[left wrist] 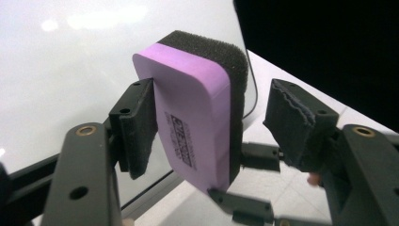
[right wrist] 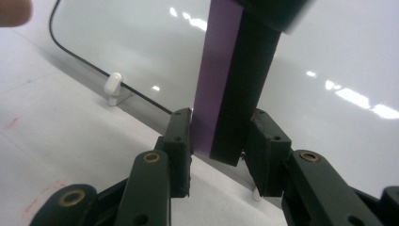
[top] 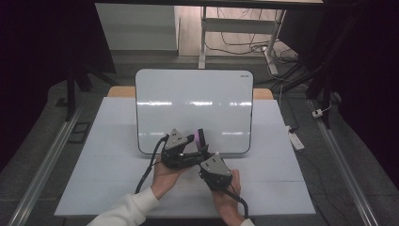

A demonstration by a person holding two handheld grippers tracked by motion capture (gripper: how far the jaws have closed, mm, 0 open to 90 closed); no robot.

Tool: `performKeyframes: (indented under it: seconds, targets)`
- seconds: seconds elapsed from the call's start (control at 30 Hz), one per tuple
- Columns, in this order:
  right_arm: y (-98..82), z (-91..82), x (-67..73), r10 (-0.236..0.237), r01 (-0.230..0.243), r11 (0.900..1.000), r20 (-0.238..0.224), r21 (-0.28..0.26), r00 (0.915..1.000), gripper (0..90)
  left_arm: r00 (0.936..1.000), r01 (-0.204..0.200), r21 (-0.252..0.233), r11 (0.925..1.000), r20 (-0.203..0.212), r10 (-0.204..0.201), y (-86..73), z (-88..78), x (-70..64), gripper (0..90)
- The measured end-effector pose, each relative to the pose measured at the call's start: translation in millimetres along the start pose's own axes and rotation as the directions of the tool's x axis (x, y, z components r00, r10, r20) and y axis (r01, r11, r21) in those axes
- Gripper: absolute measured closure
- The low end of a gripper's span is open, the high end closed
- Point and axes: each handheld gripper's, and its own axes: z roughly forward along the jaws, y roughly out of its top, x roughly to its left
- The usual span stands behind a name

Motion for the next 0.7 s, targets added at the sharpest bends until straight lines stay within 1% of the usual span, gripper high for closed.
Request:
performKeyframes:
  seconds: [0.07,0.17,0.2,0.23,0.27,0.3,0.33,0.43,0.47,0.5,0.53,0.57,0.63,0.67,0.7]
  targets:
    - [0.3,1.8,1.8,0.004,-0.004,1.0,0.009,0.001,0.9999,63.2,0.9998,0.007,0.004,1.0,-0.017,-0.007,0.5,2.1,1.1,36.3]
    - [1.2,3.2,4.6,0.008,-0.008,1.0,0.01,0.004,0.9999,62.9,0.9983,0.04,0.013,0.9991,-0.044,-0.039,1.3,6.7,4.4,38.8]
    - [2.2,4.1,6.8,0.005,-0.005,1.0,0.01,0.004,0.9999,62.7,0.9973,0.038,0.012,0.9992,-0.063,-0.037,1.3,8.4,5.3,40.4]
    - [3.4,4.4,9.8,0.005,-0.005,1.0,0.019,0.007,0.9998,62.6,0.9959,0.039,0.013,0.9992,-0.083,-0.037,1.1,9.6,7.8,45.8]
    - [4.0,4.4,11.3,-0.008,0.008,1.0,0.027,0.001,0.9996,62.6,0.9958,0.049,0.017,0.9987,-0.078,-0.047,1.2,10.0,10.0,48.2]
    - [4.2,4.5,11.3,-0.007,0.007,1.0,0.023,0.001,0.9997,62.6,0.9958,0.064,0.027,0.9976,-0.067,-0.062,1.5,10.3,13.0,49.2]
    - [3.7,4.6,10.1,0.001,-0.001,1.0,0.012,0.007,0.9999,62.6,0.9959,0.066,0.029,0.9974,-0.065,-0.064,1.4,10.1,14.0,49.9]
    - [3.4,5.2,8.0,0.017,-0.017,1.0,-0.02,0.005,0.9997,61.6,0.9962,0.059,0.029,0.9978,-0.066,-0.057,1.0,9.7,14.1,52.1]
    - [3.8,5.3,7.3,0.027,-0.026,1.0,-0.034,0.004,0.9991,64.7,0.9967,0.056,0.025,0.9981,-0.06,-0.054,0.7,9.3,14.3,57.3]
    - [4.1,4.9,5.4,0.038,-0.038,0.999,-0.065,0.001,0.9972,69.4,0.9969,0.042,0.017,0.999,-0.066,-0.041,0.3,9.0,14.3,64.2]
    - [5.1,4.0,4.1,0.048,-0.049,0.999,-0.078,-0.003,0.9958,65.3,0.997,0.042,0.016,0.999,-0.066,-0.041,0.2,9.1,14.9,64.5]
    - [6.0,3.3,2.6,0.055,-0.056,0.998,-0.094,-0.006,0.994,63.3,0.9968,0.048,0.021,0.9986,-0.065,-0.047,0.3,9.2,15.6,64.5]
    - [7.2,2.2,-0.4,0.069,-0.07,0.998,-0.095,-0.008,0.993,59.5,0.9963,0.039,0.01,0.9992,-0.077,-0.038,0.0,8.0,16.3,64.8]
    - [7.1,1.6,-2.8,0.087,-0.089,0.996,-0.108,-0.011,0.9904,56.6,0.9961,0.037,0.015,0.9992,-0.08,-0.036,0.5,6.9,17.9,64.9]
    - [6.6,0.1,-5.4,0.111,-0.113,0.993,-0.135,-0.012,0.9847,53.1,0.9959,0.045,0.007,0.999,-0.079,-0.044,0.9,5.0,19.8,64.9]
